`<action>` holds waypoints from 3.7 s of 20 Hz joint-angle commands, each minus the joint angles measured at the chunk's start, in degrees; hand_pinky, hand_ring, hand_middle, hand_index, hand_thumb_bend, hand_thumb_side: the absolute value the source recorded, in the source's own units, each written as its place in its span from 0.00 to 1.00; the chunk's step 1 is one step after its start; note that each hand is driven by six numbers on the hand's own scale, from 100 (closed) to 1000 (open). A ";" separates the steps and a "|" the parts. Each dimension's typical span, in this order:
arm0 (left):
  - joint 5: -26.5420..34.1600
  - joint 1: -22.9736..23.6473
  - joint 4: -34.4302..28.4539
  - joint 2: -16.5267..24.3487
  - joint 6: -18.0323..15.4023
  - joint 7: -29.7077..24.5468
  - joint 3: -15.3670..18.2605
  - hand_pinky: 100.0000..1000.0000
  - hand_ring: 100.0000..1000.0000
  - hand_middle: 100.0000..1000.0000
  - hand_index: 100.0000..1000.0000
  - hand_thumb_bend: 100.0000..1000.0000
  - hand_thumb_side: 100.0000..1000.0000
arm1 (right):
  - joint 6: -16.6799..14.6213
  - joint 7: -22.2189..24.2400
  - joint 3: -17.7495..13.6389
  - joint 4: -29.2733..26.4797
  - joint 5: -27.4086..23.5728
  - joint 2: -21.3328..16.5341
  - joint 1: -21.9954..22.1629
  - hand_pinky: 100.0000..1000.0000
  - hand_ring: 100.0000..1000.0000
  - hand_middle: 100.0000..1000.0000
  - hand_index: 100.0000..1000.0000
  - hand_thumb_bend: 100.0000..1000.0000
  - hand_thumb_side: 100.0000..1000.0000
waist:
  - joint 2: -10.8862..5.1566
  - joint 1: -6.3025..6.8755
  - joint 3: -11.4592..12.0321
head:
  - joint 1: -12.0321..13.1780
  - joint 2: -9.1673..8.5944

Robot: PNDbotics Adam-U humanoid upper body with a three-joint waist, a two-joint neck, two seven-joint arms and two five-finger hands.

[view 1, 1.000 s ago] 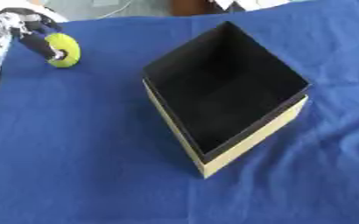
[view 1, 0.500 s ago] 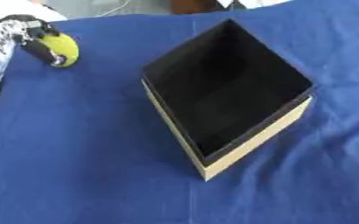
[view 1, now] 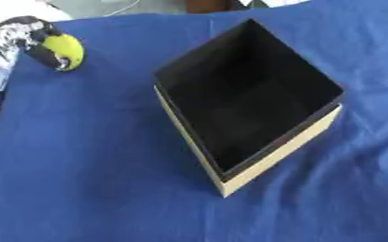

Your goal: Pick up objects on the table and place them in the box.

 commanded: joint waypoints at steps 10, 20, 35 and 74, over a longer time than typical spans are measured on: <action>-3.64 -0.69 0.22 1.53 -0.82 4.16 0.50 0.66 0.69 0.73 0.82 0.05 0.04 | -0.30 0.17 -0.66 -1.17 -1.83 -0.16 -1.01 0.86 0.83 0.70 0.86 0.00 0.24 | -0.07 -0.27 0.03 | 0.53 -1.02; -10.49 -0.30 -1.14 1.24 0.52 11.34 -0.44 0.00 0.34 0.39 0.48 0.00 0.12 | -0.06 -0.23 -1.21 -1.17 -3.06 0.26 -0.11 0.85 0.82 0.68 0.86 0.00 0.30 | -0.13 -0.29 0.13 | 0.64 -0.25; -13.70 -0.10 -2.27 1.25 -1.88 17.81 -1.22 0.00 0.31 0.39 0.47 0.00 0.14 | -0.14 -0.97 -1.42 -1.17 -3.40 1.59 1.84 0.85 0.81 0.66 0.86 0.00 0.32 | -3.14 -0.38 2.47 | -0.04 2.41; 13.71 -3.22 -48.81 -12.73 -11.79 5.52 -22.55 0.00 0.33 0.38 0.46 0.01 0.06 | -1.01 -2.08 3.19 -1.17 -0.29 9.82 1.60 0.85 0.80 0.69 0.84 0.00 0.22 | -14.72 1.39 4.08 | -5.71 10.13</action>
